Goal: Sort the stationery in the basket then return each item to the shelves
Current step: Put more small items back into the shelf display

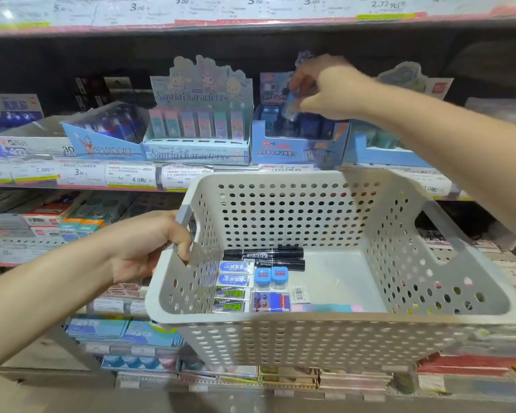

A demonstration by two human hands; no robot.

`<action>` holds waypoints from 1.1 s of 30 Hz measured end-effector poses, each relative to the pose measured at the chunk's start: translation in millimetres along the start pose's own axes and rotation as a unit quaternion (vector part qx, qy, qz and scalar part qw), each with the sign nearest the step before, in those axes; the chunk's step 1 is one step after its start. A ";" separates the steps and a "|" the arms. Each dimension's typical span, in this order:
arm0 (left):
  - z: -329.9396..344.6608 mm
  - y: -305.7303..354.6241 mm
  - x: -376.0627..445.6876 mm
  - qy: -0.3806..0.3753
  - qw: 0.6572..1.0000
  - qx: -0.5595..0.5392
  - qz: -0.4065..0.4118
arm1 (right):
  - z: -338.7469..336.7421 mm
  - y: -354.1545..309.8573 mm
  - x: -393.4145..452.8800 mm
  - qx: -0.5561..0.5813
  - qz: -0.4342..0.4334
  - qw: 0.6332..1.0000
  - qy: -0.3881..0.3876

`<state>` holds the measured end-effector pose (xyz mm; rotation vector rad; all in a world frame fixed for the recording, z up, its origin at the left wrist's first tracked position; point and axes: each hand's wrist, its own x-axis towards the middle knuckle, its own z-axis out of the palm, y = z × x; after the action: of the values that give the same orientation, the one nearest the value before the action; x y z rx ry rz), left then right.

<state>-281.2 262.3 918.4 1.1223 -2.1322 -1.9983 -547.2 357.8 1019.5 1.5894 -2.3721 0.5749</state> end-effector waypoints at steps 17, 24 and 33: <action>0.4 2.4 -0.2 -0.009 1.000 -0.013 0.010 | 10.9 3.6 23.4 -0.051 0.065 0.991 -0.103; -3.4 -0.3 5.8 -0.007 1.000 -0.001 0.011 | 24.1 -33.0 -35.5 0.002 -0.131 0.988 0.085; -0.8 1.0 6.6 -0.002 1.000 -0.005 0.005 | 112.2 -53.7 -91.3 -0.186 -0.153 0.888 -0.392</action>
<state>-286.3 258.3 916.4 1.1057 -2.1219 -2.0074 -459.3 366.3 893.0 2.1963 -2.3817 -0.6868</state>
